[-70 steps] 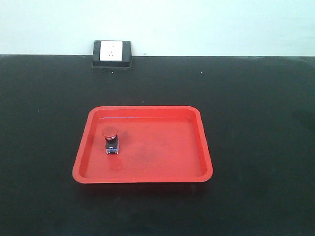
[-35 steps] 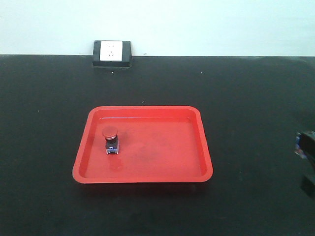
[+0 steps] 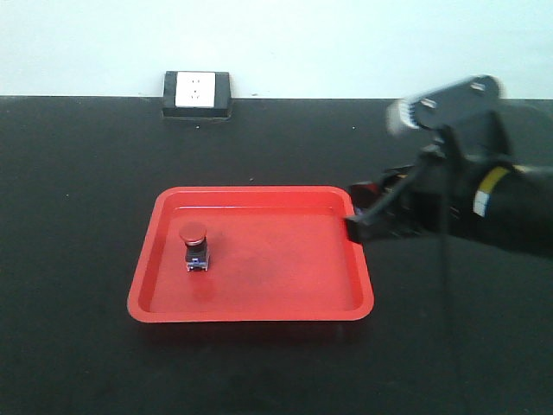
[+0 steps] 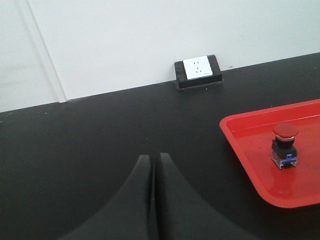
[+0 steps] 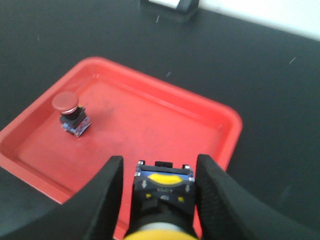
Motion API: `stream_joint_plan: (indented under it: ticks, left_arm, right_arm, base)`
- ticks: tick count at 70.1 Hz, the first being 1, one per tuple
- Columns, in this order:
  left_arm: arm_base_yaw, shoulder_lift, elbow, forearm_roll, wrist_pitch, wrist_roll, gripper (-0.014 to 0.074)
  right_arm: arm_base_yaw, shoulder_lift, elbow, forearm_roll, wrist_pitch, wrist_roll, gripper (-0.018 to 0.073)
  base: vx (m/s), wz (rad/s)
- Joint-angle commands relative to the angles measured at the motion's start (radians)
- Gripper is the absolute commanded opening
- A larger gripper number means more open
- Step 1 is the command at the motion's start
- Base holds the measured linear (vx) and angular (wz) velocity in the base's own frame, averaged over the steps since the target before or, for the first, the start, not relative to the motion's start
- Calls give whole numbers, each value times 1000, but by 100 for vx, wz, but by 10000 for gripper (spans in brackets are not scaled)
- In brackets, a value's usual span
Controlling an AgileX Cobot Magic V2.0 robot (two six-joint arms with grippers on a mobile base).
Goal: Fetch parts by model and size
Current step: 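Move the right gripper with the yellow-capped button over the tray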
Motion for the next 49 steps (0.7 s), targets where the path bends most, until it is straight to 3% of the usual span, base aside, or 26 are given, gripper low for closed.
stream_joint_plan:
  ticks: [1, 22, 49]
  left_arm:
    - [-1, 16, -19, 15, -73, 1, -6]
    - [-1, 16, -19, 15, -71, 1, -6]
    - [-1, 16, -19, 15, -71, 1, -6]
  right_arm:
    - [18, 102, -151, -2, 46, 47, -5]
    - [26, 453, -520, -10, 345, 248, -5]
    - [26, 739, -617, -6, 380, 328, -5]
  base:
    - [0, 0]
    - [0, 0]
    - [0, 0]
